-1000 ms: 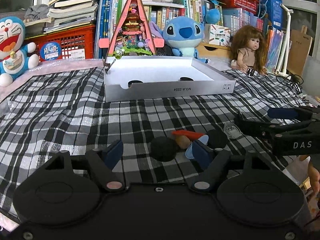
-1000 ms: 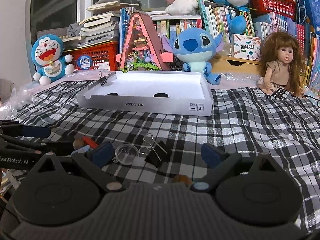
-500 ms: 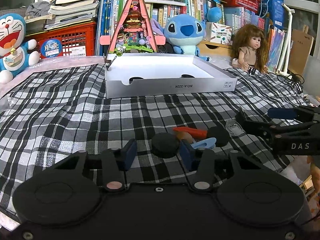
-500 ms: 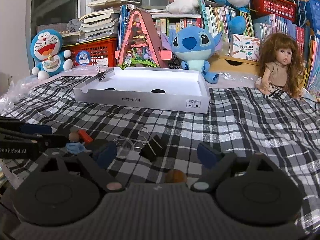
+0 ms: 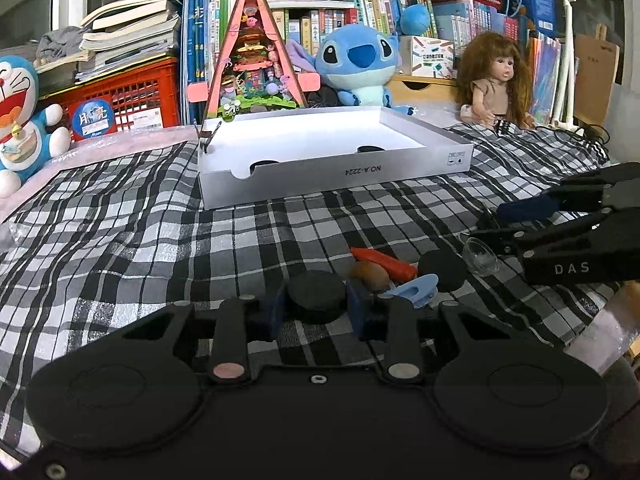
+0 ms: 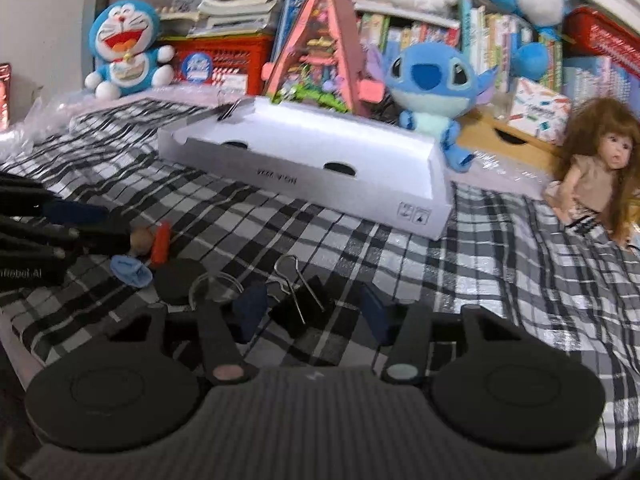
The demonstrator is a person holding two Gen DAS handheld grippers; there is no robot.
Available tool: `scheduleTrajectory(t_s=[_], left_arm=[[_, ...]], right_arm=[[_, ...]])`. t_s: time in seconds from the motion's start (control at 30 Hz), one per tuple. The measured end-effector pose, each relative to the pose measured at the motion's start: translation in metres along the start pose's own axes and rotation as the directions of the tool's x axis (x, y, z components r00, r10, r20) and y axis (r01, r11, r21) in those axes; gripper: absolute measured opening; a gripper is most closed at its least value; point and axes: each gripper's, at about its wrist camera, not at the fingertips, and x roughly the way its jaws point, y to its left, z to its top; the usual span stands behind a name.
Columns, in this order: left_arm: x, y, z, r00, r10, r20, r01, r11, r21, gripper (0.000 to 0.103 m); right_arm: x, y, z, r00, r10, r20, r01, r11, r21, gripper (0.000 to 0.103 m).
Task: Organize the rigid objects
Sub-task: 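Grasp a black round lid with the left tool while the right tool grasps the black binder clip, then carry the black lid and binder clip with both tools over the tray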
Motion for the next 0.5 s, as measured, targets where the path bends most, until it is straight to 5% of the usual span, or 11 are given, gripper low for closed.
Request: scheduleTrajectory(t_s=[0.1, 0.5], left_arm=[[0.000, 0.000, 0.000, 1.000, 0.000, 0.001, 0.000, 1.000, 0.007, 0.030], [-0.007, 0.008, 0.012, 1.000, -0.008, 0.013, 0.008, 1.000, -0.012, 0.030]], right_arm=[[-0.001, -0.003, 0.000, 0.999, 0.052, -0.016, -0.052, 0.999, 0.011, 0.042], [-0.012, -0.003, 0.009, 0.999, 0.039, 0.027, -0.041, 0.997, 0.070, 0.040]])
